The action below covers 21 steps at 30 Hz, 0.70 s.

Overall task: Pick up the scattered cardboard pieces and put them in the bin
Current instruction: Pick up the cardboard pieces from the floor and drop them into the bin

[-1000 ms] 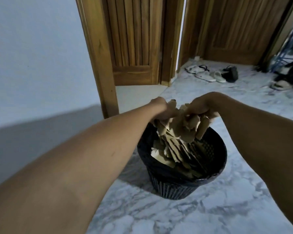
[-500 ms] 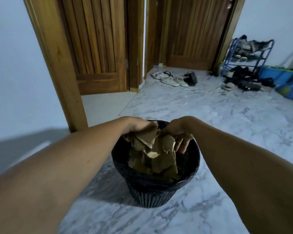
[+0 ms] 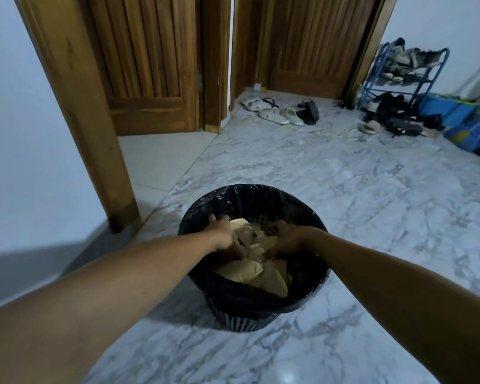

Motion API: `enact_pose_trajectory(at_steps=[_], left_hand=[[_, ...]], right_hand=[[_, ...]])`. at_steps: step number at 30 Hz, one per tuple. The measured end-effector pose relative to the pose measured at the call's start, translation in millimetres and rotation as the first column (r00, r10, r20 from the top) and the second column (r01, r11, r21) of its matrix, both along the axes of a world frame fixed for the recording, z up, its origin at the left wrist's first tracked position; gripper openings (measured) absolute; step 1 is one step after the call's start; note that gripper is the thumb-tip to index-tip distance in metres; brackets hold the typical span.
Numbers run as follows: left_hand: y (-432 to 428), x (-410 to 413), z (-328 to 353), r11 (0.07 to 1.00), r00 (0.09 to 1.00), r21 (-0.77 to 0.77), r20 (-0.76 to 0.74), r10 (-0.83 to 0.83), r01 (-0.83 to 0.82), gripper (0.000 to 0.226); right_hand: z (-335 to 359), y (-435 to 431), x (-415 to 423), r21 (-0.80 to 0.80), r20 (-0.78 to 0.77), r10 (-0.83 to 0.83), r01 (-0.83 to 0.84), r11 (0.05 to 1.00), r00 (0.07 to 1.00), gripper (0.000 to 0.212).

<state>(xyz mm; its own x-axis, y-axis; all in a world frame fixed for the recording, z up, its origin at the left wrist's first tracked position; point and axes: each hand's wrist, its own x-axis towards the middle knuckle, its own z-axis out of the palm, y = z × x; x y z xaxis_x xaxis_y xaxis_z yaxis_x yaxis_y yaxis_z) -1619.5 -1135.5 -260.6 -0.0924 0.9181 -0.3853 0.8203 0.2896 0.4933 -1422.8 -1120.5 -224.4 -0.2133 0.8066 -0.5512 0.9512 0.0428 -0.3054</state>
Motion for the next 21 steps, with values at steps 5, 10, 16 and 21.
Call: enact_pose_trajectory(at_steps=[5,10,16,21], left_hand=[[7.2,-7.1,13.2,0.969,0.959,0.175,0.253,0.128,-0.175,0.078],[0.2,-3.3,9.8,0.951,0.850,0.165,-0.506,-0.147,0.262,0.029],[6.9,2.0,14.2,0.823,0.679,0.225,-0.694,-0.241,0.522,0.038],[-0.6,0.7,10.4,0.810,0.682,-0.132,-0.472,-0.559,0.572,0.049]], right_hand=[[4.8,19.0,-3.5,0.242,-0.270,0.036,0.032,0.970,0.962,0.070],[-3.7,16.7,-7.1,0.249,0.146,0.291,-0.320,0.914,0.946,0.043],[19.0,13.2,-0.7,0.379,0.148,0.318,-0.351,0.856,0.936,0.053],[6.2,0.0,10.2,0.319,0.203,0.384,-0.432,0.844,0.901,0.055]])
